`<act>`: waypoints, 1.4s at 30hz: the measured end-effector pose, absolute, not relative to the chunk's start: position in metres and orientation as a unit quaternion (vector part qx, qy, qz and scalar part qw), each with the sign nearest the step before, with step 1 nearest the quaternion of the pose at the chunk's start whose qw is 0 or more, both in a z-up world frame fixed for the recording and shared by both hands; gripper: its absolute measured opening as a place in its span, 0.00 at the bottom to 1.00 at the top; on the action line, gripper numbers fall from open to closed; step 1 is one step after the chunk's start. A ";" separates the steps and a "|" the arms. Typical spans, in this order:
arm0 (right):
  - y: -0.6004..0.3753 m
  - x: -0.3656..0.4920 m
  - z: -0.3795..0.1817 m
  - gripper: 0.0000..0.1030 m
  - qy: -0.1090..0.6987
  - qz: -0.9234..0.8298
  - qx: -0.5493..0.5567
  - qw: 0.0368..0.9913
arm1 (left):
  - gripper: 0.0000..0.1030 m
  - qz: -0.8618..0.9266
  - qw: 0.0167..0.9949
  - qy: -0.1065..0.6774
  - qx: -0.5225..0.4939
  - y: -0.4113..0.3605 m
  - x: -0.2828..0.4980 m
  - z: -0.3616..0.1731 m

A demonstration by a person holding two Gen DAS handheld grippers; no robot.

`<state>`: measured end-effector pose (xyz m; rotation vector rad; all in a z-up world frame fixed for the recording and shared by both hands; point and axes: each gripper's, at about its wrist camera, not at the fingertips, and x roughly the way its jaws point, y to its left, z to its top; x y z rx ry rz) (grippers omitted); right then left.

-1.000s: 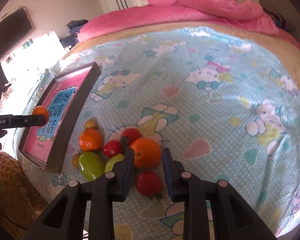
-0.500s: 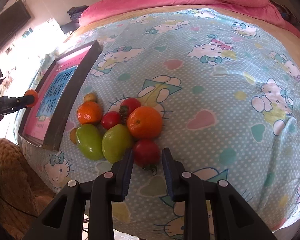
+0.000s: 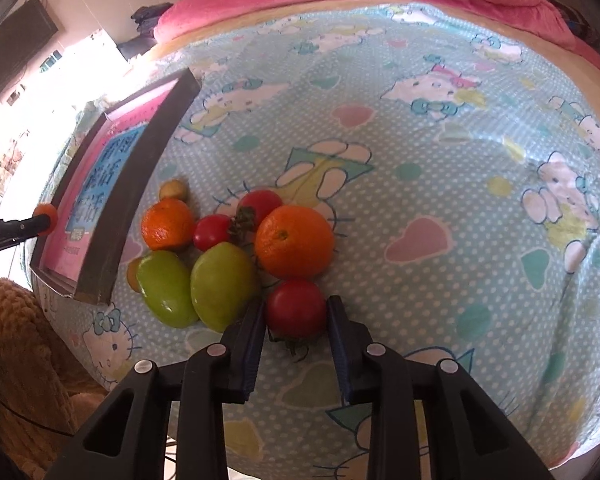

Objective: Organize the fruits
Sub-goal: 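Carry the mandarin onto the pink book with the left tool while the right tool carries the tomato there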

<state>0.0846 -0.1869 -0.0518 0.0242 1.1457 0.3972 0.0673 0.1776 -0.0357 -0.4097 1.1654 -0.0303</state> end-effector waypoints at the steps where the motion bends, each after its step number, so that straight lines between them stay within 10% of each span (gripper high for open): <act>1: -0.187 0.081 -0.044 0.30 0.524 0.190 0.016 0.830 | 0.34 -0.014 0.816 0.546 -0.192 0.179 0.067 -0.035; 42: 0.012 0.048 -0.040 0.30 0.476 0.332 -0.056 0.813 | 0.34 0.030 0.807 0.568 -0.158 0.199 0.053 -0.065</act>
